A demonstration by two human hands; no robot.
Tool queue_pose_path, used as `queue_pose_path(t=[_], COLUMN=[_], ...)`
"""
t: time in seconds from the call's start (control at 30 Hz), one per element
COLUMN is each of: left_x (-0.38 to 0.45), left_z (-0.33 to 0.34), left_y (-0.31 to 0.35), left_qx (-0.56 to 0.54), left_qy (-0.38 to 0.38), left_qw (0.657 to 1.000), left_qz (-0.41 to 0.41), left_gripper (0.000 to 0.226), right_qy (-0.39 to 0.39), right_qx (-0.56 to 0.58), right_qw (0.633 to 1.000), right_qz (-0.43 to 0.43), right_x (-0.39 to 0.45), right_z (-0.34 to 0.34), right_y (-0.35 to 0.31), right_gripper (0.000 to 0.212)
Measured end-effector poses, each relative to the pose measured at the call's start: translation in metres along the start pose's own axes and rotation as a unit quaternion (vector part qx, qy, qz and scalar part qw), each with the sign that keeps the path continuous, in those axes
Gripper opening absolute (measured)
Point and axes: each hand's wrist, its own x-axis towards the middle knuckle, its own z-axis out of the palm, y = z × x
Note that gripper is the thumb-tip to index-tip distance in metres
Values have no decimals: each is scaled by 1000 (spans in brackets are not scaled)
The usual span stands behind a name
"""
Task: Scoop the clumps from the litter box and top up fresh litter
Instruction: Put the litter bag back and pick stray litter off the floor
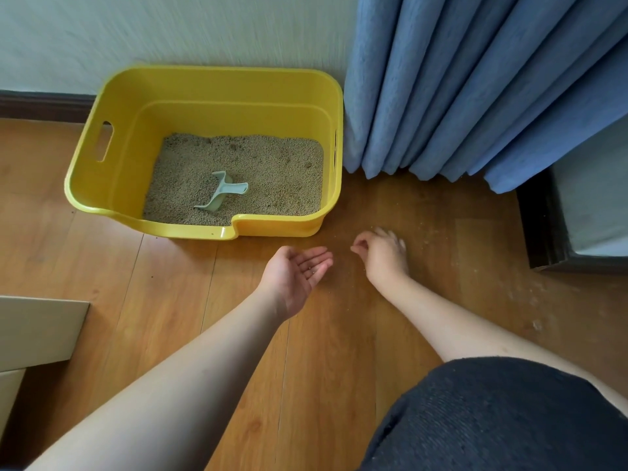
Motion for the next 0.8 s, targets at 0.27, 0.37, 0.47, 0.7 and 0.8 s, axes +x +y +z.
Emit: queue_pose_path(t=[0.27, 0.37, 0.47, 0.7, 0.8], left_x=[6, 8, 6, 2, 0], left_z=[9, 8, 4, 1, 0], left_y=[-8, -7, -4, 2, 4], left_qx=[-39, -19, -12, -28, -35], left_qy=[-1, 9, 6, -4, 0], left_qw=[999, 1000, 1000, 1000, 999], left_qz=[5, -6, -9, 5, 7], left_gripper=[39, 48, 51, 50, 51], right_qy=[39, 107, 65, -60, -50], right_qx=[92, 134, 102, -18, -39], right_qw=[972, 974, 992, 998, 998], right_qz=[-211, -150, -30, 16, -1], right_x=[-37, -21, 5, 27, 32], right_z=[-26, -29, -14, 24, 24], right_y=[-46, -30, 0, 14, 13], right_gripper=[13, 13, 17, 24, 18])
